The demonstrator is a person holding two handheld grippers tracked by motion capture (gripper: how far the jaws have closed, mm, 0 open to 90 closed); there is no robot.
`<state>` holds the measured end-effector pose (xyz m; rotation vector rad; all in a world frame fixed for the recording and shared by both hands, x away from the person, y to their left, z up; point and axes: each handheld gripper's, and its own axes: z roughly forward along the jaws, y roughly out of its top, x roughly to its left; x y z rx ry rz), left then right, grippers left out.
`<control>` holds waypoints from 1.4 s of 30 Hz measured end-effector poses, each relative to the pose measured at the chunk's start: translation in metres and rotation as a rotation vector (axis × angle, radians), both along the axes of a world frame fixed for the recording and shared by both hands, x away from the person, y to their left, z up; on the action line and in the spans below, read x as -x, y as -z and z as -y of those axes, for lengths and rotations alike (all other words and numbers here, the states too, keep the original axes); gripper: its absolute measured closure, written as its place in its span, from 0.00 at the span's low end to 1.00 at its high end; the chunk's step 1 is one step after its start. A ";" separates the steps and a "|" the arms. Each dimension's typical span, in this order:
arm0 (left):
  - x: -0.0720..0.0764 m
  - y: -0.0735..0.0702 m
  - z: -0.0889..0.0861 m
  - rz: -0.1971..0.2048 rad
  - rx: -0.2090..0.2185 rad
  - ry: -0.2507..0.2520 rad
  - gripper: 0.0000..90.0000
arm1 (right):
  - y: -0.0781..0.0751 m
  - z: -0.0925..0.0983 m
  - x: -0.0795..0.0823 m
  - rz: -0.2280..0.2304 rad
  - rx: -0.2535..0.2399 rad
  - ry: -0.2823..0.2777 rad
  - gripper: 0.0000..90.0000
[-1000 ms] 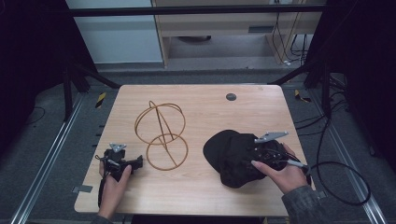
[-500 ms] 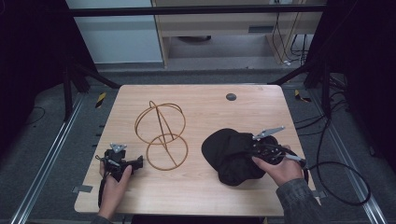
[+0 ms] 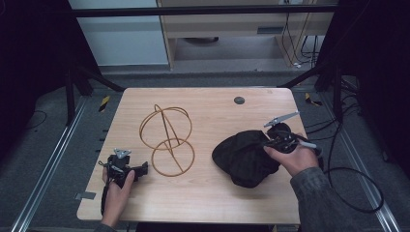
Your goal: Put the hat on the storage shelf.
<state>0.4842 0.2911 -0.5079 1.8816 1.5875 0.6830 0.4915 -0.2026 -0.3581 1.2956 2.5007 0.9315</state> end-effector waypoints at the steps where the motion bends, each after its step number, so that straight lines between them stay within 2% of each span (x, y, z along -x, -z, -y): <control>1: 0.000 0.000 0.000 0.000 0.000 0.001 0.00 | -0.005 0.000 -0.002 0.003 -0.001 -0.002 0.96; 3: 0.000 0.000 0.000 0.001 0.000 0.003 0.00 | -0.014 0.001 -0.005 0.009 -0.007 0.004 0.96; 7: 0.001 0.000 0.000 -0.001 -0.001 0.008 0.00 | -0.034 0.004 -0.011 0.038 -0.053 0.020 0.96; 11: 0.001 0.000 -0.001 -0.005 -0.005 0.017 0.00 | -0.054 0.006 -0.020 0.081 -0.112 0.073 0.96; 13: 0.002 0.000 -0.001 -0.002 -0.001 0.021 0.00 | -0.062 0.004 -0.024 0.097 -0.125 0.090 0.96; 29: 0.003 0.000 -0.001 -0.003 -0.001 0.026 0.00 | -0.113 -0.020 -0.050 0.146 -0.262 0.139 0.96; 42: 0.003 0.000 -0.001 -0.002 0.000 0.025 0.00 | -0.139 -0.052 -0.060 0.191 -0.281 0.119 0.97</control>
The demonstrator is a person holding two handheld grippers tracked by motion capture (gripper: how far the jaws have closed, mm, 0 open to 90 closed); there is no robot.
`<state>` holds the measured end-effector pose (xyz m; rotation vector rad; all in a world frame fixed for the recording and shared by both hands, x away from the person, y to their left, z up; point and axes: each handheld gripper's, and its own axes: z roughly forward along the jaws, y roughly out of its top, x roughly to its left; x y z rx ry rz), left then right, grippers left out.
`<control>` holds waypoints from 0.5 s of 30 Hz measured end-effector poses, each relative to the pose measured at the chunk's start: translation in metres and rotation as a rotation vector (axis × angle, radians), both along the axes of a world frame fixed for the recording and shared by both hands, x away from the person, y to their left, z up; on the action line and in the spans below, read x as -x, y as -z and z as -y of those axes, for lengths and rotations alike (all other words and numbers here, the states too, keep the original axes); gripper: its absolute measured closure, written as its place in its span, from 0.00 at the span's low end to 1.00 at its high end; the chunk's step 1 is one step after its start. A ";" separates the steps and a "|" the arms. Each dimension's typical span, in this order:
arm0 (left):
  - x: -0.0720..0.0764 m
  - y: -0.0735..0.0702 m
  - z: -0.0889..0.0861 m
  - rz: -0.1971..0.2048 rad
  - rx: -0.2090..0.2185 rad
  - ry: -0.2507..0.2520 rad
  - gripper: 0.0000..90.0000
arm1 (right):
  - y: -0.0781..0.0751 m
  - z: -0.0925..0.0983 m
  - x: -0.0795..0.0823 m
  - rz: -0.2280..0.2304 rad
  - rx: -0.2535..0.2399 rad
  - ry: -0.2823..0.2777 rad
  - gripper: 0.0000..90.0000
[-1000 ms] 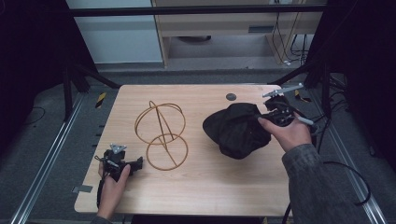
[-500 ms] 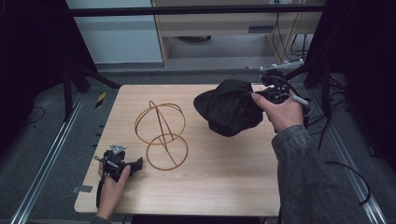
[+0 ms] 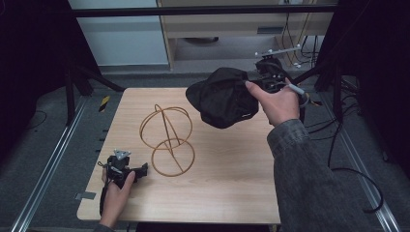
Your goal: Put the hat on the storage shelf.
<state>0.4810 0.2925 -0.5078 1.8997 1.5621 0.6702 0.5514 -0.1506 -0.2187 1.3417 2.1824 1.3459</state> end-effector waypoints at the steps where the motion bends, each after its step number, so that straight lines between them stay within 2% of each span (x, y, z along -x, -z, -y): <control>1: 0.000 0.000 0.000 0.000 0.000 0.000 0.00 | -0.002 -0.002 0.000 0.006 -0.004 -0.001 0.97; 6: 0.000 0.000 0.000 0.000 0.000 0.000 0.00 | -0.010 -0.007 0.001 0.022 -0.018 -0.011 0.97; 15: 0.000 0.000 0.000 0.000 0.000 0.000 0.00 | -0.027 -0.024 0.012 0.069 -0.035 -0.054 0.97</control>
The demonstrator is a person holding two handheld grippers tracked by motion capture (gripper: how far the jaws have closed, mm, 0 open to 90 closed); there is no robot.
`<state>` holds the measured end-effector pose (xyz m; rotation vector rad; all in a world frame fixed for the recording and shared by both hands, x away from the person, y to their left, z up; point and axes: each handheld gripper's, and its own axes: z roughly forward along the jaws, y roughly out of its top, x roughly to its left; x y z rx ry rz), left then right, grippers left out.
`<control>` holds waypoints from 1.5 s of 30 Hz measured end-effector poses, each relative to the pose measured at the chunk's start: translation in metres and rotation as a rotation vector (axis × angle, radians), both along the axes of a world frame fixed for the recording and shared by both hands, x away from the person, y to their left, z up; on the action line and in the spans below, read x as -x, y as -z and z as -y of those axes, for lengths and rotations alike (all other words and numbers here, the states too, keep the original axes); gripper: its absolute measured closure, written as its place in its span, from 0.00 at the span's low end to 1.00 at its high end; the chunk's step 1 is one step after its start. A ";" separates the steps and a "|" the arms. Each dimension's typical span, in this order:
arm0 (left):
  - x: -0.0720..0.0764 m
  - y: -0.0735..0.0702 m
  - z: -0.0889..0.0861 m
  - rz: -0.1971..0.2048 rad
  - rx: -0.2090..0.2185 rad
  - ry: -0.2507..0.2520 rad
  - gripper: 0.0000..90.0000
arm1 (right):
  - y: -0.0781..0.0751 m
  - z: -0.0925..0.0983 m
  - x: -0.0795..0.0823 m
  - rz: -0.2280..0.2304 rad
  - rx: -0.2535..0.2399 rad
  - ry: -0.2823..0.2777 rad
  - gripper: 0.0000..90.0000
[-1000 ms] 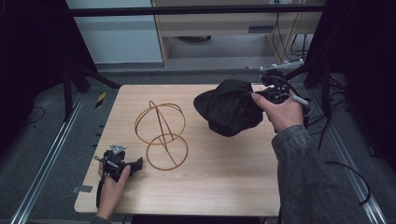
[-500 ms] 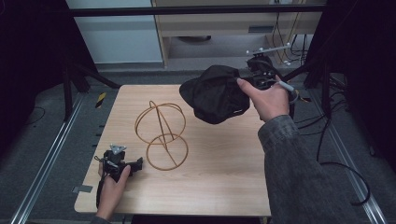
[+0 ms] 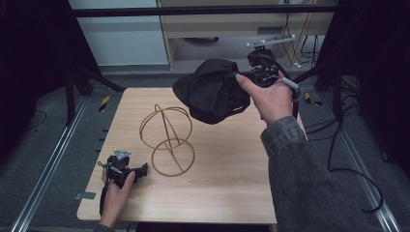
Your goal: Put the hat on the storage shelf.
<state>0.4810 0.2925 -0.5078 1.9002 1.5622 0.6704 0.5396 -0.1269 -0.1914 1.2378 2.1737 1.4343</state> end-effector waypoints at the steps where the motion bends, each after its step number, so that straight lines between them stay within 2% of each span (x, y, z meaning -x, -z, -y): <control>1: 0.000 0.000 0.000 0.000 0.000 0.000 0.00 | -0.001 -0.002 0.001 0.001 -0.005 -0.003 0.97; 15: 0.000 0.000 0.000 0.003 0.003 -0.003 0.00 | -0.013 -0.037 0.010 0.029 -0.026 -0.090 0.97; 27: 0.000 0.000 0.000 0.003 0.001 -0.003 0.00 | -0.013 -0.069 0.020 0.036 -0.028 -0.172 0.96; 45: 0.000 0.000 0.000 0.001 0.001 -0.002 0.00 | -0.009 -0.092 0.023 0.032 -0.024 -0.208 0.96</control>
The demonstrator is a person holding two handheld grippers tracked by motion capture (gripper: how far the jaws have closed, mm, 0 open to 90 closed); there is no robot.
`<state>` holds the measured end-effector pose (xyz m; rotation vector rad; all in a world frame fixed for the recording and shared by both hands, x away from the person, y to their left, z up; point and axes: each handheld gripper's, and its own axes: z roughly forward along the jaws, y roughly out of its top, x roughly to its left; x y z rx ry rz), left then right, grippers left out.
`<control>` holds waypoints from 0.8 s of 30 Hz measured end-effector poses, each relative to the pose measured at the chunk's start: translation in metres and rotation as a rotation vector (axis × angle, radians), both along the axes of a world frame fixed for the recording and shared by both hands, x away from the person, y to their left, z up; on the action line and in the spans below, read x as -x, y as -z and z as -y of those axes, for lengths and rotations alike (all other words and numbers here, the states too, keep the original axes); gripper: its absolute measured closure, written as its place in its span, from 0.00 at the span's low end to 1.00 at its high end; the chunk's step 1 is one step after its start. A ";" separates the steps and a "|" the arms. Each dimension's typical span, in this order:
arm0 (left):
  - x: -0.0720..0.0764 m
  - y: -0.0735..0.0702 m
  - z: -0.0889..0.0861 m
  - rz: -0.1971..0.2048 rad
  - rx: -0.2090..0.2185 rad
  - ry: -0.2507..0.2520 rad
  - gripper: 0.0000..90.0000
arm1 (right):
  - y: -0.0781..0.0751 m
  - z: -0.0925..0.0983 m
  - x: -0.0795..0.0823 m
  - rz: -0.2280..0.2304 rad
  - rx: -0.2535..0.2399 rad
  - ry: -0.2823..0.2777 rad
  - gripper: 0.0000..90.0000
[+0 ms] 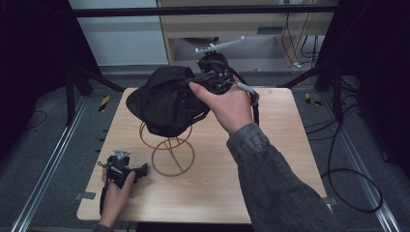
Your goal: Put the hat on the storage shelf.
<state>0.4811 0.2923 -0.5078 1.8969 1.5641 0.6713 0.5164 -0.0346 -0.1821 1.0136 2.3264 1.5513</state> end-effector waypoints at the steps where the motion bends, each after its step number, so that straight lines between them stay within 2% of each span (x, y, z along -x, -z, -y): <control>1: 0.000 0.000 0.000 0.000 0.000 0.000 0.00 | 0.000 -0.002 0.001 -0.002 -0.004 -0.002 0.96; 8: 0.000 0.000 0.000 0.000 0.000 0.000 0.00 | 0.004 -0.006 0.001 -0.003 0.007 -0.007 0.96; 18: 0.000 0.000 0.000 0.000 0.000 0.000 0.00 | 0.022 -0.013 0.008 -0.010 0.049 -0.017 0.96; 24: 0.000 0.000 0.000 0.000 0.000 0.000 0.00 | 0.027 -0.014 0.009 -0.010 0.060 -0.018 0.96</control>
